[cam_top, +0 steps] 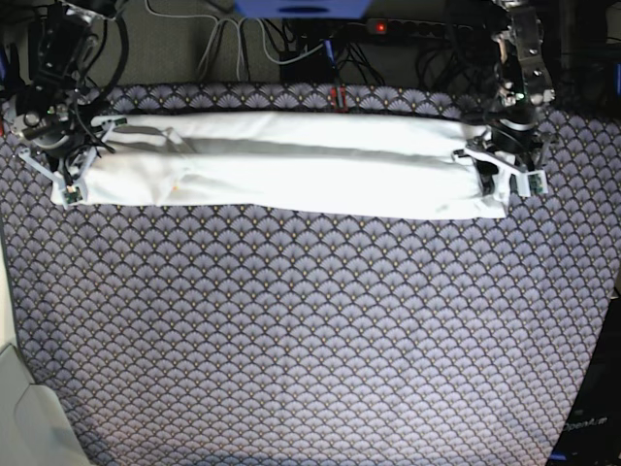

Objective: Fold the T-shirt properly
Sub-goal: 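Hold the strip ends with both grippers and adjust the fold, then carry the strip end with the left gripper toward the right gripper, then hold the folded strip with both grippers and flatten the fold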

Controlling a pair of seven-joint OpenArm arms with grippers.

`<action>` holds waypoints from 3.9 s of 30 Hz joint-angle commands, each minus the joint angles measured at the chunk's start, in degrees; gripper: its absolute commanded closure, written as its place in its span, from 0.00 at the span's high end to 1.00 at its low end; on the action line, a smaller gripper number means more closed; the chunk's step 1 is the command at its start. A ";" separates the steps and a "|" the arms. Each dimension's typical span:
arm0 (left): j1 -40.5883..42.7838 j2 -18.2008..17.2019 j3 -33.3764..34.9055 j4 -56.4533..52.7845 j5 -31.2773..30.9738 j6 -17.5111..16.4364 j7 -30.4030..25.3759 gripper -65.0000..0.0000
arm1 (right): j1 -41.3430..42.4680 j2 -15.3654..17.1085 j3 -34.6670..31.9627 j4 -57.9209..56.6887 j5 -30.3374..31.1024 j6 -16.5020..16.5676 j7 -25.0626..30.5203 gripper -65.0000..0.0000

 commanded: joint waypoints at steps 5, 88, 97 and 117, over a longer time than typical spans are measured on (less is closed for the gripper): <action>2.19 0.32 0.36 -1.46 2.20 0.58 9.43 0.00 | 0.61 0.66 0.15 0.80 -0.04 -0.25 0.70 0.00; -11.00 11.31 55.30 21.04 2.02 17.46 23.06 0.39 | -1.32 0.92 0.50 1.33 -0.22 -0.25 0.70 0.49; -8.45 2.79 50.38 28.61 2.11 17.90 23.50 0.38 | -1.23 0.92 0.68 5.81 -0.22 -0.25 0.17 0.50; -3.52 -1.35 40.97 21.84 2.11 17.46 22.88 0.38 | 4.83 0.66 8.50 0.54 0.05 -0.25 0.09 0.66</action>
